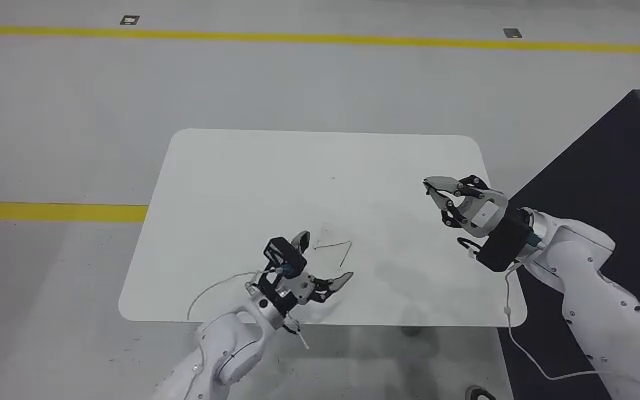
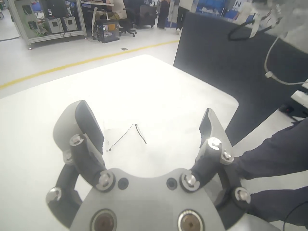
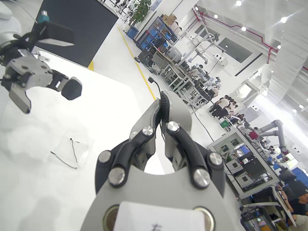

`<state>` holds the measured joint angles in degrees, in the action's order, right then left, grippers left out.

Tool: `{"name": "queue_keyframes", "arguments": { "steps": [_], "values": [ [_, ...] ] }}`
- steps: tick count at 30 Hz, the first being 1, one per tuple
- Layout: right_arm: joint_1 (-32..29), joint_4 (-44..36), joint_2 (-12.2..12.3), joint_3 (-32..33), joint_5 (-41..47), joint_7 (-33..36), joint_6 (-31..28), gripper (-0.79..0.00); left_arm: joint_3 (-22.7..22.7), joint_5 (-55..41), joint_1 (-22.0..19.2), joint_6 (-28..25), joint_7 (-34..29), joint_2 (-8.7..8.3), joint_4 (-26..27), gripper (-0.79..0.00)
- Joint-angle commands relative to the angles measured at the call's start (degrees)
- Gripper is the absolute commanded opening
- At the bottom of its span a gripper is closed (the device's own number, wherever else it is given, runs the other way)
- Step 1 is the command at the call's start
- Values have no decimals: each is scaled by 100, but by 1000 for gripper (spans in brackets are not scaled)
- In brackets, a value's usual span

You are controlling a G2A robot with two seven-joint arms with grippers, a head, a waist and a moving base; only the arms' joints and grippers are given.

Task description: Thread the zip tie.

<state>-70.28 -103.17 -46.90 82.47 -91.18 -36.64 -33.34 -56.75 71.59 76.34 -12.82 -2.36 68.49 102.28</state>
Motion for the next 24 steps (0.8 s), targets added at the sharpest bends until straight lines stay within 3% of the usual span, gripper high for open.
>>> {"name": "queue_keyframes", "arguments": {
  "steps": [1,9,11,14,21,24],
  "values": [
    [0,0,0,0,0,0,0,-785,135,83,-212,161,19,44,-233,0],
    [0,0,0,0,0,0,0,-785,142,136,-209,158,10,43,-227,0],
    [0,0,0,0,0,0,0,-785,331,1165,-283,284,-524,28,-140,0],
    [0,0,0,0,0,0,0,-785,673,1769,-575,370,-1383,103,5,0],
    [0,0,0,0,0,0,0,-785,1171,1706,-1660,276,-2631,390,-276,0],
    [0,0,0,0,0,0,0,-785,1246,1177,-2047,294,-3282,528,-498,0]
  ]
}}
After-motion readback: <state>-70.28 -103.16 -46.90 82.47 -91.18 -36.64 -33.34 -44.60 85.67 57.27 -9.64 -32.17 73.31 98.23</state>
